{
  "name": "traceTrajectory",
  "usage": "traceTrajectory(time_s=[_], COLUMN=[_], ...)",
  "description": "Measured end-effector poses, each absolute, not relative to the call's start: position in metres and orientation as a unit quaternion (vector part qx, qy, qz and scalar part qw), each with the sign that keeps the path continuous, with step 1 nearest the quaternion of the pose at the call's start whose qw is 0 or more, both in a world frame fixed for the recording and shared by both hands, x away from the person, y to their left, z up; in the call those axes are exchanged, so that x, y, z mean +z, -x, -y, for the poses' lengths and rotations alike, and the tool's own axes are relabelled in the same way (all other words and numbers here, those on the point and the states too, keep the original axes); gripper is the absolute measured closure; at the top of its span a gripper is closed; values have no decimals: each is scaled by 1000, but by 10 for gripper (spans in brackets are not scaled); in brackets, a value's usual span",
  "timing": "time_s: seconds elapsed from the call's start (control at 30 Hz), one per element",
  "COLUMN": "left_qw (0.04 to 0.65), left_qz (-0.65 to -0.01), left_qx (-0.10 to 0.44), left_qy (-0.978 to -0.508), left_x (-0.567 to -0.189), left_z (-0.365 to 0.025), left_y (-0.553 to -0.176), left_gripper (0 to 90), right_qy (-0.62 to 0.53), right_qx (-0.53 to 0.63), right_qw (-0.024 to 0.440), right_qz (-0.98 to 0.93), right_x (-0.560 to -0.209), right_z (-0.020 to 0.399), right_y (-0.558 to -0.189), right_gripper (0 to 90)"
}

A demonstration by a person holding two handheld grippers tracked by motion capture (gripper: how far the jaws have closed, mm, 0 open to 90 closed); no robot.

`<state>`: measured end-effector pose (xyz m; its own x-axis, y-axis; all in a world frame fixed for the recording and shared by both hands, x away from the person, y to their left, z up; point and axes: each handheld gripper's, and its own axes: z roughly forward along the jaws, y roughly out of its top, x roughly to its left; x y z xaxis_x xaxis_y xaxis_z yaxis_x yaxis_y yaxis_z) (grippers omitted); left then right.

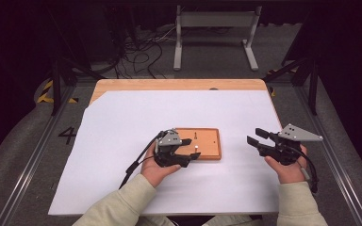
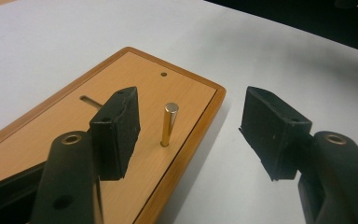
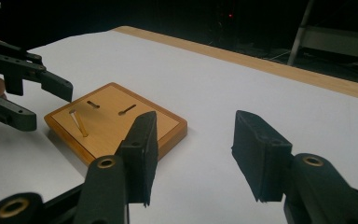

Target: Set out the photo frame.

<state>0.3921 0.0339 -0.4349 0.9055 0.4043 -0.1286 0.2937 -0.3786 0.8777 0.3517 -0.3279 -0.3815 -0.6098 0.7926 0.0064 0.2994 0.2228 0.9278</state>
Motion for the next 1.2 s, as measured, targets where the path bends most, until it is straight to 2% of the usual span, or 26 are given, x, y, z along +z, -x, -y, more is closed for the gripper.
traceTrajectory(time_s=[0.2, 0.33, 0.57, 0.67, 0.7, 0.8, 1.2], left_qw=[514, 517, 509, 510, 509, 504, 502], left_qz=[-217, -211, -210, -207, -210, -211, -201], left_qx=[60, 68, 72, 68, 66, 73, 81], left_qy=[-828, -827, -832, -832, -832, -834, -837], left_x=[-445, -452, -460, -460, -460, -460, -461], left_z=[-26, -23, -18, -19, -19, -21, -21], left_y=[-397, -400, -405, -405, -405, -406, -405], left_gripper=[399, 452, 622, 748, 748, 823, 834], right_qy=[-367, -366, -365, -365, -366, -363, -363], right_qx=[506, 506, 508, 507, 508, 507, 506], right_qw=[244, 241, 240, 241, 239, 240, 238], right_qz=[-741, -742, -743, -743, -742, -744, -745], right_x=[-380, -381, -381, -381, -381, -380, -381], right_z=[328, 326, 326, 326, 326, 325, 324], right_y=[-351, -351, -352, -352, -352, -352, -352], right_gripper=[503, 503, 503, 502, 502, 501, 496])
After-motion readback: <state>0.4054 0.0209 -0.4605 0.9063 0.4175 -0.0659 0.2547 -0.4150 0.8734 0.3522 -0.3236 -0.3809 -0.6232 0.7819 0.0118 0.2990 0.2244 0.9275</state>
